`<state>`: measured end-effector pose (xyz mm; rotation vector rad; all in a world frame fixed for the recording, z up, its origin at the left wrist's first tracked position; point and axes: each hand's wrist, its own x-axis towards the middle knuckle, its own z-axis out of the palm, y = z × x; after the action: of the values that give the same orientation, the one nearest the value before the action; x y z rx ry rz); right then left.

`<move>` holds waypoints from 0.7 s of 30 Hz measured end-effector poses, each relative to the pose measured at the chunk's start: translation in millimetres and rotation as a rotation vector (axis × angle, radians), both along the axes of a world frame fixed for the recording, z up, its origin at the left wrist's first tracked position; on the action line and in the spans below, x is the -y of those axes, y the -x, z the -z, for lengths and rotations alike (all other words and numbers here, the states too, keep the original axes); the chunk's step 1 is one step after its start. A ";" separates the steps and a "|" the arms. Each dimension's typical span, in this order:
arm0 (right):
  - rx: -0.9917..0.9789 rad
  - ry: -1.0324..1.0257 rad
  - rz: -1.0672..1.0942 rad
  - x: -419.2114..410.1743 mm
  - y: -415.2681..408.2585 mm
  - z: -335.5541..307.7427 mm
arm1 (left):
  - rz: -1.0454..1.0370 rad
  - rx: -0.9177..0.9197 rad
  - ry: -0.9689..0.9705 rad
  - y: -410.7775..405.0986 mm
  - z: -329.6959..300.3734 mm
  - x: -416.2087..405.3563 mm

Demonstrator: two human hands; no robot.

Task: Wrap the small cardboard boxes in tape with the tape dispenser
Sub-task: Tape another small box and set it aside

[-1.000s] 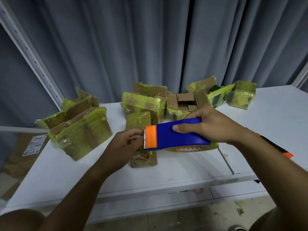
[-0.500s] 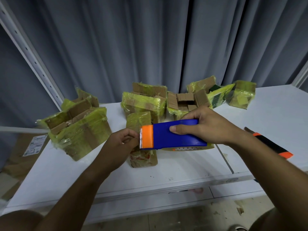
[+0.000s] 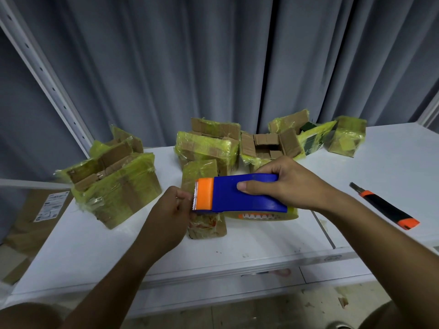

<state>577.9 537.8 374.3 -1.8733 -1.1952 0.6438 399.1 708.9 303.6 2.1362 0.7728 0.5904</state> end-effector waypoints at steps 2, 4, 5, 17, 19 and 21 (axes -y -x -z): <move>-0.007 0.009 -0.012 0.3 -0.3 -0.3 | -0.008 0.003 -0.038 2.7 3.5 0.9; 0.005 0.012 -0.026 0.0 -0.4 0.8 | -0.015 0.005 -0.076 5.1 8.6 0.7; 0.013 0.016 -0.029 0.0 -0.7 1.5 | -0.020 0.006 -0.090 6.3 11.0 0.1; 0.026 0.102 -0.039 4.6 -15.1 1.3 | -0.087 -0.028 -0.173 17.8 28.8 -10.9; 0.022 0.114 -0.035 2.2 -14.5 2.6 | -0.108 -0.024 -0.182 17.9 29.9 -11.9; 0.031 0.114 -0.035 -1.0 -12.9 3.6 | -0.118 -0.032 -0.176 18.2 30.5 -13.3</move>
<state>590.9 538.9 370.7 -1.9666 -1.2362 0.7176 380.9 722.2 273.1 2.2766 0.8982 0.7105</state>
